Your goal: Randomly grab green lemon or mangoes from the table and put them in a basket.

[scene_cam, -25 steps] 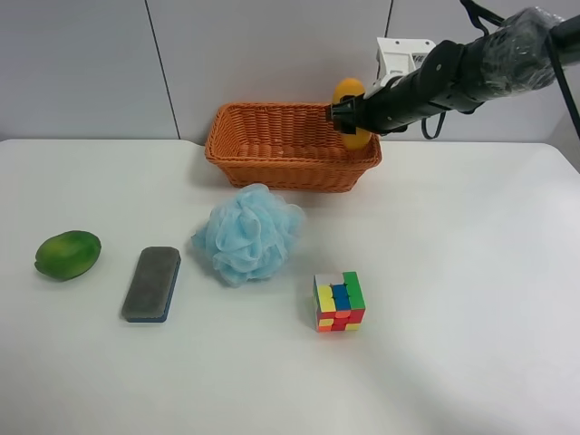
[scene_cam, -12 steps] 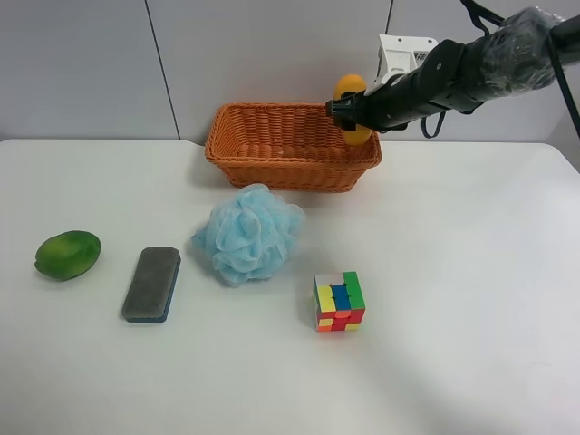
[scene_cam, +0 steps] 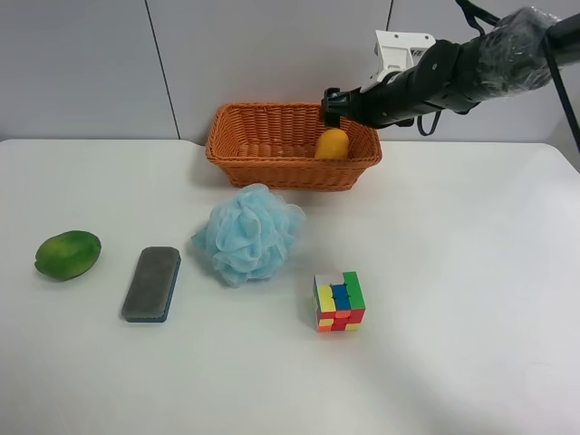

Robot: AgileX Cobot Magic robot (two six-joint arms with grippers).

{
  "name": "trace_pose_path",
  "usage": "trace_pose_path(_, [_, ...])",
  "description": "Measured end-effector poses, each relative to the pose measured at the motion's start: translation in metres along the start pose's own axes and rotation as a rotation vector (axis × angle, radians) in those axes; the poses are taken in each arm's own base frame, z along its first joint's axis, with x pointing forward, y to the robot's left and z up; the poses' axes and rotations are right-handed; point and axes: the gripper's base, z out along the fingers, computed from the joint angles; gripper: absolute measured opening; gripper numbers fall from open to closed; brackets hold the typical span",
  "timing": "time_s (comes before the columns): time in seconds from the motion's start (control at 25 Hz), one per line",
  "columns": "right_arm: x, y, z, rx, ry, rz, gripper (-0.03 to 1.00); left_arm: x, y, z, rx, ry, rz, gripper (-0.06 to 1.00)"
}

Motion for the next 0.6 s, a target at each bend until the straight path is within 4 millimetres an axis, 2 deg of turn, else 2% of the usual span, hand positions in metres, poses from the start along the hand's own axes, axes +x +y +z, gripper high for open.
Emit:
trace_pose_path(0.2, [-0.003,0.001,-0.003,-0.004,-0.006,0.000,0.99,0.000,0.000,0.000,0.000,0.000,0.000,0.99])
trace_pose_path(0.32, [-0.015,0.005,-0.017,-0.018,-0.025,-0.009,0.99,0.000,0.000,0.000,0.000,0.000,0.000,0.99])
trace_pose_path(0.44, [-0.038,0.011,-0.047,-0.043,-0.065,-0.064,0.99,0.000,0.000,0.000,0.000,0.000,0.000,0.99])
trace_pose_path(0.6, [-0.072,0.021,-0.117,-0.080,-0.084,-0.183,0.99,0.000,0.000,0.000,0.000,0.000,0.000,0.99])
